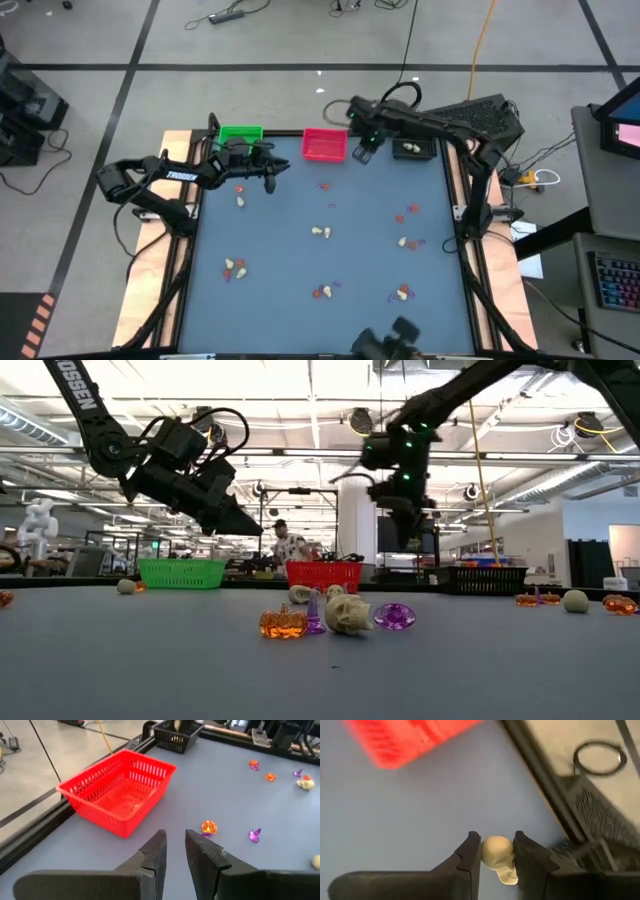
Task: Sort Halloween decoration
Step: Put the white skull toy into the black bin
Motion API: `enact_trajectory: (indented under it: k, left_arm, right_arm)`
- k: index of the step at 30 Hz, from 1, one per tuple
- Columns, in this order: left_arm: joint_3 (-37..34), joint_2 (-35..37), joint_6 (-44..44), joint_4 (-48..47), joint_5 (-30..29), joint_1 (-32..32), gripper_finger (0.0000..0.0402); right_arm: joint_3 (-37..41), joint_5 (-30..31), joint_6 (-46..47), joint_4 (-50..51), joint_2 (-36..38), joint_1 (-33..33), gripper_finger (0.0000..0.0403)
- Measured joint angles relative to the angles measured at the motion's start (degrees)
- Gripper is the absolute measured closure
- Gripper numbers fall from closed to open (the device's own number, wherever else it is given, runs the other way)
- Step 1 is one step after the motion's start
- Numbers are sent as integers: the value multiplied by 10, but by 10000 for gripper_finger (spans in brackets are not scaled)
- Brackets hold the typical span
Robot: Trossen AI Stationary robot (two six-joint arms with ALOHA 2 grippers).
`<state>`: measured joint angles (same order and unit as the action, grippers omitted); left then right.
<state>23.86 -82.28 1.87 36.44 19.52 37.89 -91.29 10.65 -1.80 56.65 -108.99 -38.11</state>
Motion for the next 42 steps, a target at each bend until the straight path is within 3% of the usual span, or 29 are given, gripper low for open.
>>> enact_trajectory:
  k: [8,15,30,42]
  left_arm:
    - [0,0,0,-6,-1,-1,325]
    - [0,0,0,-10,-2,-1,325]
    - [0,0,0,-10,-2,-1,325]
    - [0,0,0,-10,-2,-1,325]
  right_arm:
    - [128,-2,67,-57,31,-124,313]
    - [206,-3,99,-131,30,-179,313]
    - [206,-18,88,-125,71,-186,312]
    - [206,56,76,-100,80,-240,312]
